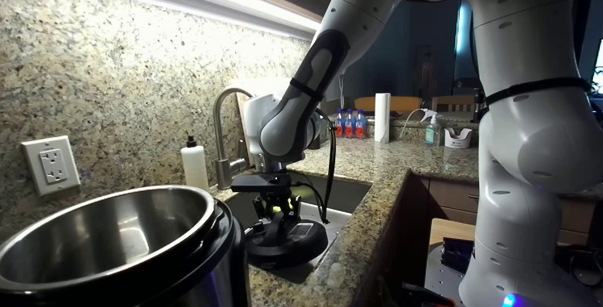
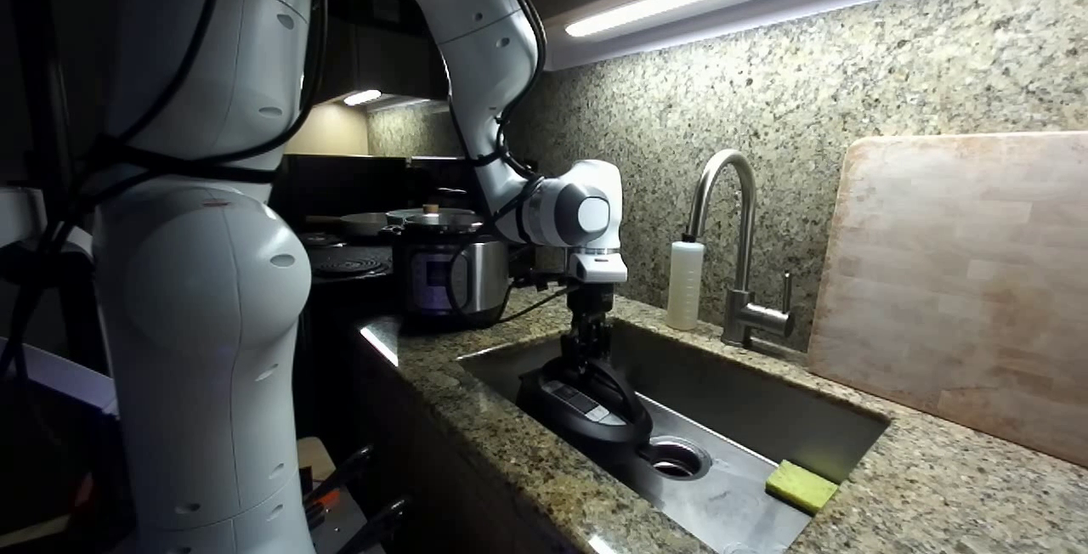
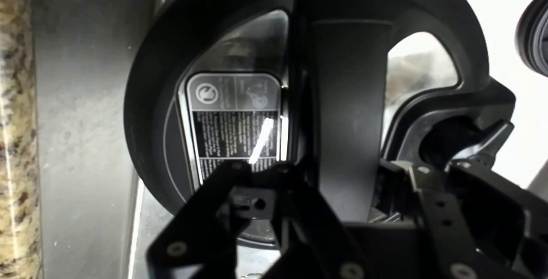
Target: Open the rice cooker and put the lid in the sink
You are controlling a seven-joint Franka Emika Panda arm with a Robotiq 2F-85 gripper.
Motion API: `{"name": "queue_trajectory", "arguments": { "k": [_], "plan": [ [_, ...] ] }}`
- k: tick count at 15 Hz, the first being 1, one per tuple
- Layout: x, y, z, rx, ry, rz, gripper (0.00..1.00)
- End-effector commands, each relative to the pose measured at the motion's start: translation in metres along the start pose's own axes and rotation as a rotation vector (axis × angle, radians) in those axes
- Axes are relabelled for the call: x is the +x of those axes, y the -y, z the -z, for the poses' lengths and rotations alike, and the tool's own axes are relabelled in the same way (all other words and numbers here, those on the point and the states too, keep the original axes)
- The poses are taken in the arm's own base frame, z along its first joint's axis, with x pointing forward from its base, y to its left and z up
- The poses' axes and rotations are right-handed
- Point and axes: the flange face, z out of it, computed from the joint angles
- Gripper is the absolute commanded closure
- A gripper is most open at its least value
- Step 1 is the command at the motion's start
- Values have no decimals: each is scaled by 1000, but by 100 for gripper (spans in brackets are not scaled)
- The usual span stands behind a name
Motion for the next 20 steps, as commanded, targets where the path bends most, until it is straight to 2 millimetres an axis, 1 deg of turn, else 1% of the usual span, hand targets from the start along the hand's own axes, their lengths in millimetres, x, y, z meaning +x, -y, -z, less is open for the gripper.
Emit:
{"name": "queue_trajectory", "arguments": {
  "k": [1, 5, 6, 11, 14, 20],
  "plan": [
    [-6, 15, 13, 21, -26, -24, 92],
    [-19, 29, 11, 24, -23, -38, 92],
    [-10, 26, 5, 23, -20, -42, 92],
    [0, 29, -6, -1, -17, -72, 93],
    [2, 31, -9, -9, -19, -75, 93],
    [0, 40, -14, -16, -17, -78, 93]
  ]
}}
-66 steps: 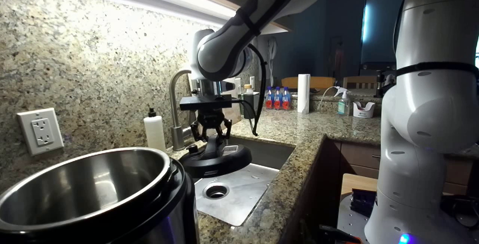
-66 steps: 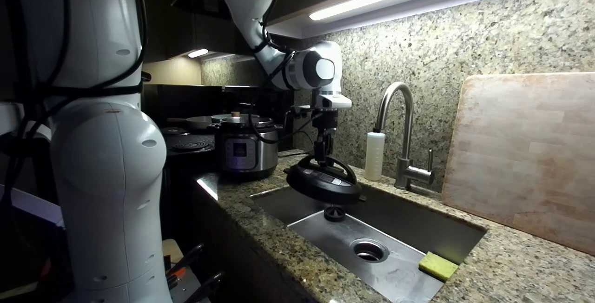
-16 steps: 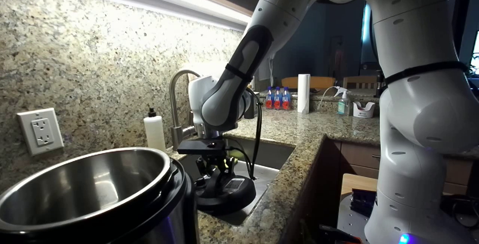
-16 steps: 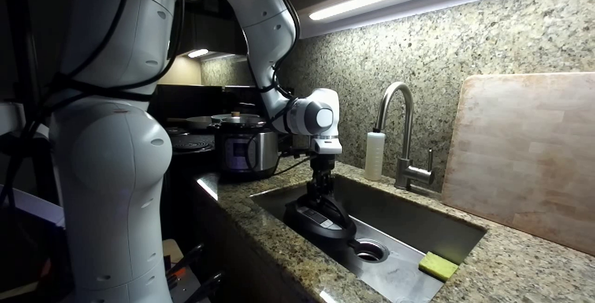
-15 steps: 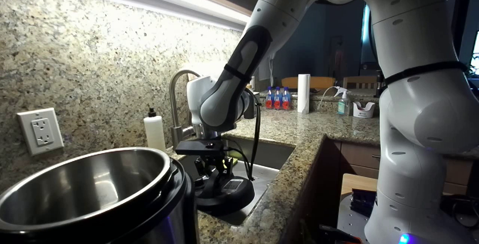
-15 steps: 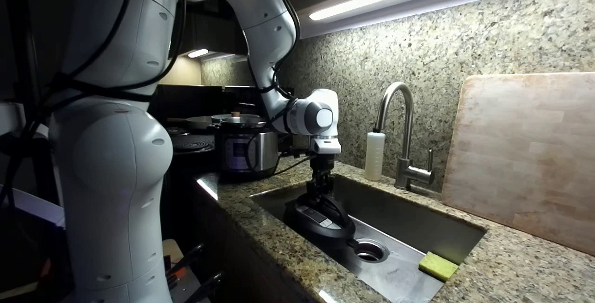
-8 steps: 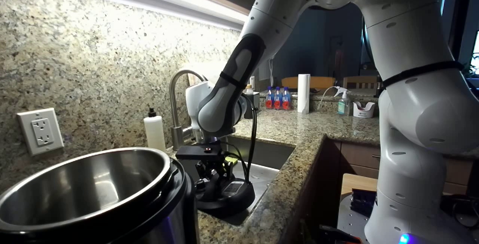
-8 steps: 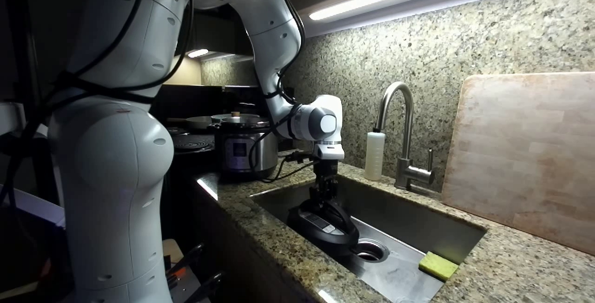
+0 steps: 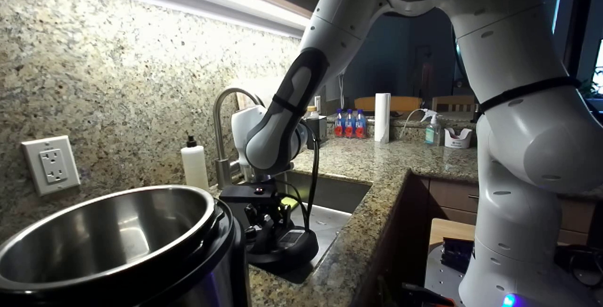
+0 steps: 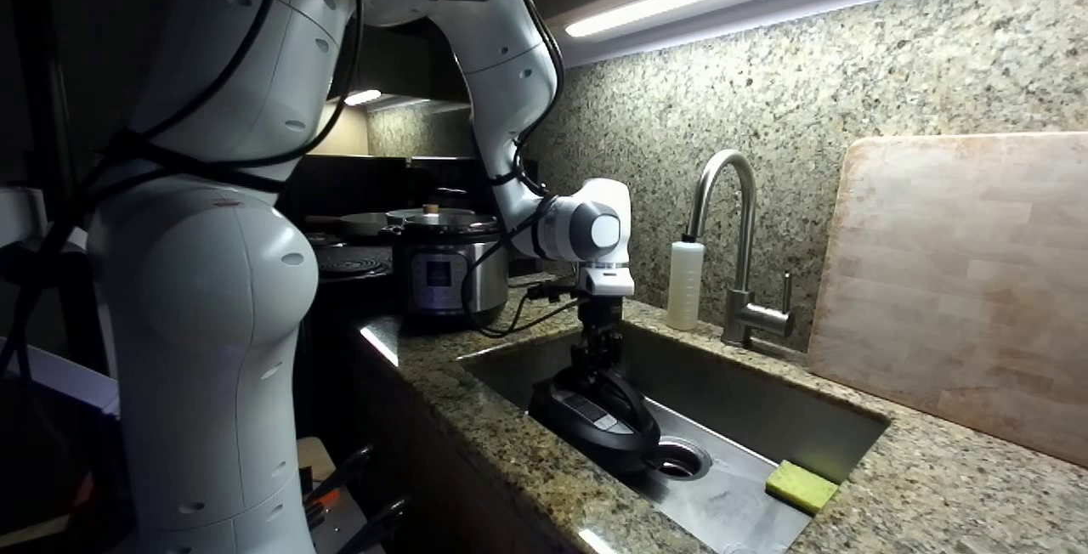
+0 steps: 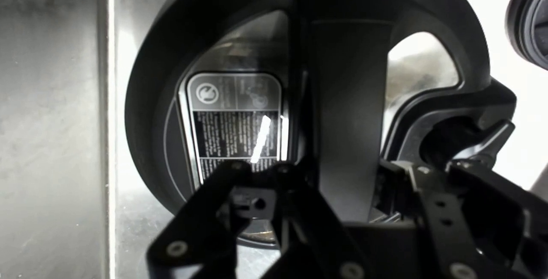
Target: Open the rice cooker and put the lid in the sink
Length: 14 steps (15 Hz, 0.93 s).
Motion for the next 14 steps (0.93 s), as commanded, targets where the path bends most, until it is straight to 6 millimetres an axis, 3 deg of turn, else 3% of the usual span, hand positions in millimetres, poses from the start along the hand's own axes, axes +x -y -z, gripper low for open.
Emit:
{"name": "queue_trajectory", "arguments": {
  "k": [1, 7, 14],
  "plan": [
    [3, 4, 9, 3, -3, -27, 93],
    [16, 0, -5, -14, -1, -40, 93],
    [0, 5, -1, -15, 5, -37, 93]
  ]
}}
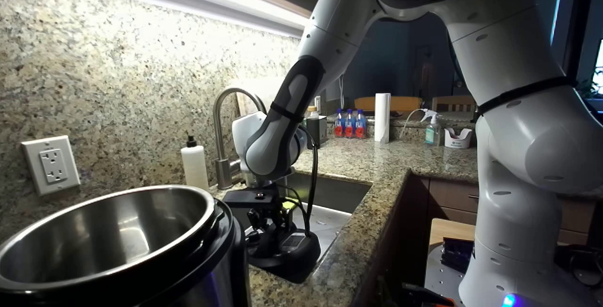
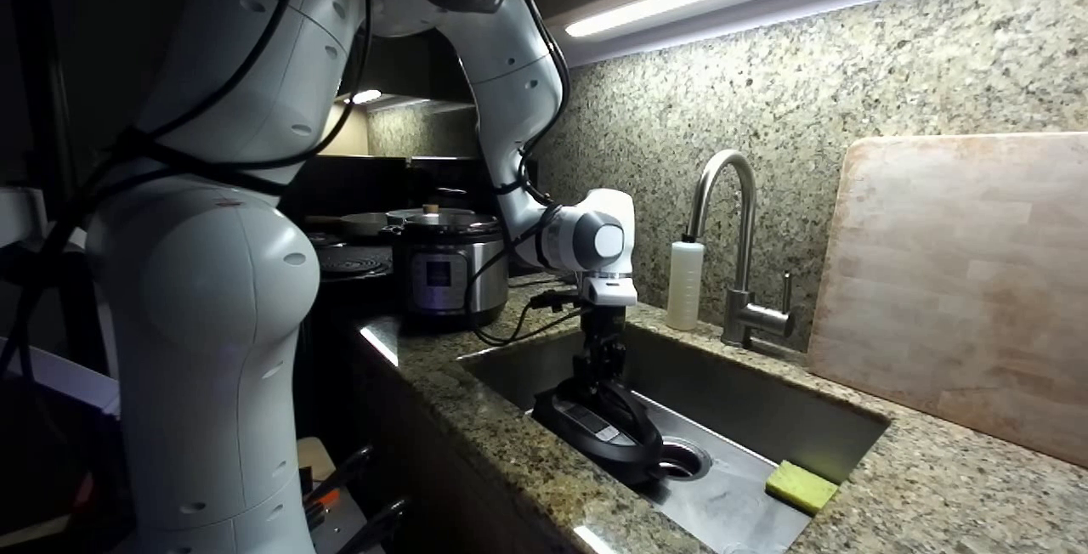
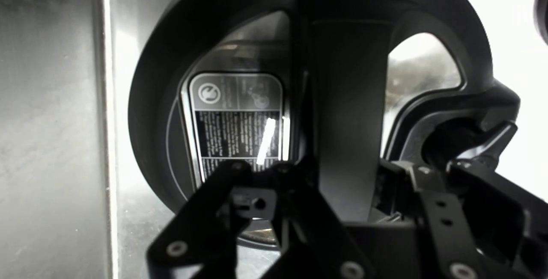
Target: Open the rice cooker and put the lid in the sink
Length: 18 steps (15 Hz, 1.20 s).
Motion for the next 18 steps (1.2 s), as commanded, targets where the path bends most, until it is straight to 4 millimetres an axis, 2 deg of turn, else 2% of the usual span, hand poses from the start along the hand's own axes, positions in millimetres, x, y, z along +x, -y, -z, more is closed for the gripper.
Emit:
{"name": "queue_trajectory", "arguments": {
  "k": [1, 13, 14, 18],
  "plan": [
    [-6, 3, 16, 15, 14, -18, 93],
    [-5, 1, 15, 13, 25, -38, 94],
    [-7, 2, 2, 3, 12, -3, 93],
    [-6, 2, 2, 3, 12, -5, 93]
  ]
}}
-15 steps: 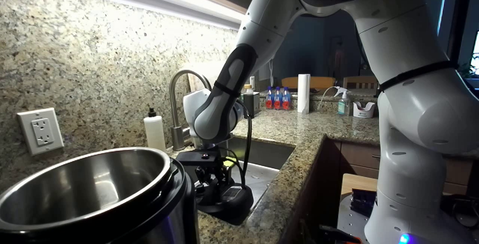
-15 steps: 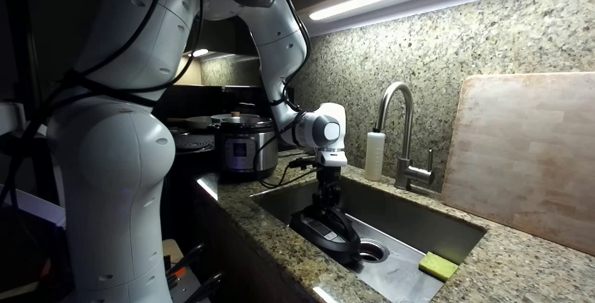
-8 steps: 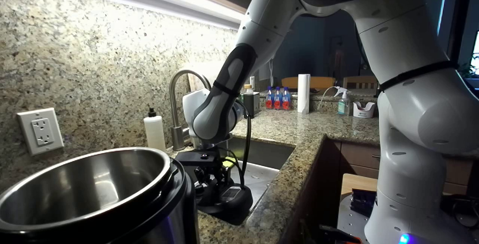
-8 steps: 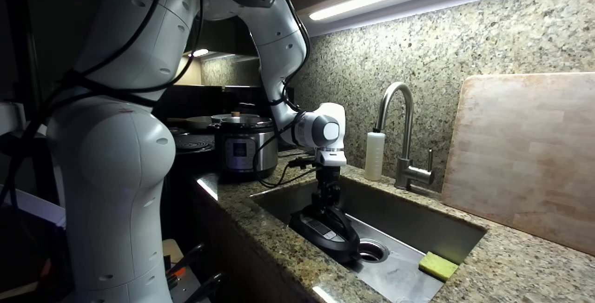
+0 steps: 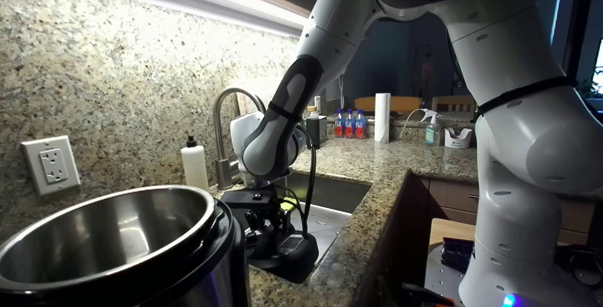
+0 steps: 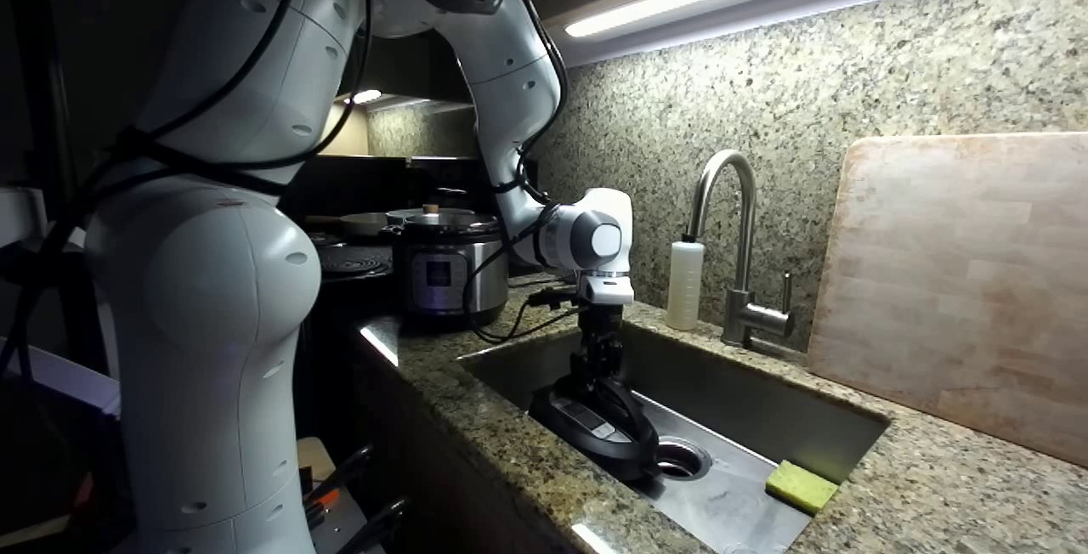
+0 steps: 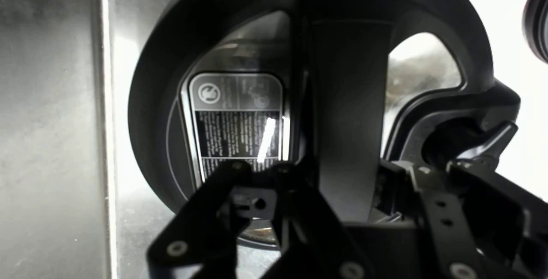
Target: Open the rice cooker and put the lid in the sink
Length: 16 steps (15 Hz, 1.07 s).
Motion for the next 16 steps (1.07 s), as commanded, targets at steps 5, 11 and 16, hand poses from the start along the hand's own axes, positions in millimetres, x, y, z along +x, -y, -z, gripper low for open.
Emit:
{"name": "queue_trajectory", "arguments": {
  "k": [5, 11, 16],
  "plan": [
    [0, 0, 0, -1, 0, 0, 93],
    [0, 0, 0, -1, 0, 0, 93],
    [6, -3, -12, -24, -5, 2, 49]
  ]
}}
